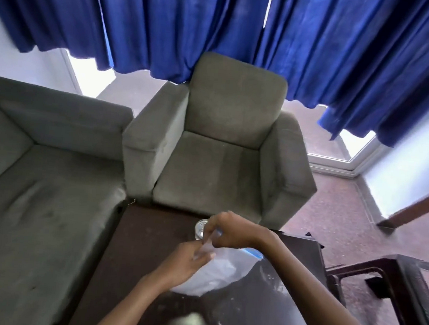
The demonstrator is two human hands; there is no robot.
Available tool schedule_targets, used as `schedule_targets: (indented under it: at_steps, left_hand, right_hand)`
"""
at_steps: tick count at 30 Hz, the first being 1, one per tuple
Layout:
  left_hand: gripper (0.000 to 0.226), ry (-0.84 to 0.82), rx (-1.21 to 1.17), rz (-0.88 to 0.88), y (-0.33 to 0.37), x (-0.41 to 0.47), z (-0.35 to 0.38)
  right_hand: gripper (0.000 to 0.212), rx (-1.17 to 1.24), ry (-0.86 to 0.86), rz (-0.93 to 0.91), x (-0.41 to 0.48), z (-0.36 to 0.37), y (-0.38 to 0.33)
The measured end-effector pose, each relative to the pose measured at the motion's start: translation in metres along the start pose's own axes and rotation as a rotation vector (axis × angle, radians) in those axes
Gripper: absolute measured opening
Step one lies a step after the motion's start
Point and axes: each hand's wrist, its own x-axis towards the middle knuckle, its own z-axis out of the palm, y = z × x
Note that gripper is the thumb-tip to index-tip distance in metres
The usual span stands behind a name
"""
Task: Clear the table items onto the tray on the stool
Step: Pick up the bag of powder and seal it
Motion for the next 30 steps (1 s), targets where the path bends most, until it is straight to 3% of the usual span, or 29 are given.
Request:
schedule_targets:
  at_steps: [3, 7, 10, 12, 15, 18, 23, 26, 30]
  left_hand:
    - [0.039, 0.059, -0.192, 0.023, 0.018, 0.011, 0.027]
    - [0.026, 0.164, -0.430, -0.010, 0.043, 0.023, 0.038]
    - [0.022, 0.181, -0.515, -0.019, 0.059, 0.025, 0.034]
    - [0.032, 0.173, -0.578, -0.002, 0.067, 0.023, 0.027]
    - [0.041, 0.156, -0.658, 0.014, 0.077, 0.020, 0.017]
    - [0.025, 0.132, -0.721, 0.019, 0.085, 0.018, 0.009]
    - [0.023, 0.094, -0.815, 0.018, 0.092, 0.018, -0.006]
    - [0.046, 0.006, -0.886, 0.074, 0.088, 0.017, -0.018]
    - [0.092, -0.111, -0.682, 0.071, 0.073, 0.011, -0.025]
  right_hand:
    - [0.030, 0.047, 0.169, -0.063, -0.025, -0.017, 0.022]
    - [0.040, 0.283, 0.482, -0.087, -0.058, -0.030, 0.063]
    - [0.041, 0.525, 0.826, -0.019, -0.093, -0.029, 0.092]
    - [0.036, 0.747, 1.007, 0.099, -0.117, -0.019, 0.105]
    - [0.032, 1.118, 0.944, 0.211, -0.133, 0.011, 0.117]
    - [0.060, 1.383, 0.729, 0.144, -0.129, 0.037, 0.108]
    - [0.032, 1.467, 0.715, 0.101, -0.108, 0.050, 0.079]
    - [0.021, 1.463, 0.825, 0.129, -0.097, 0.043, 0.070]
    - [0.017, 1.483, 0.948, 0.101, -0.088, 0.028, 0.061]
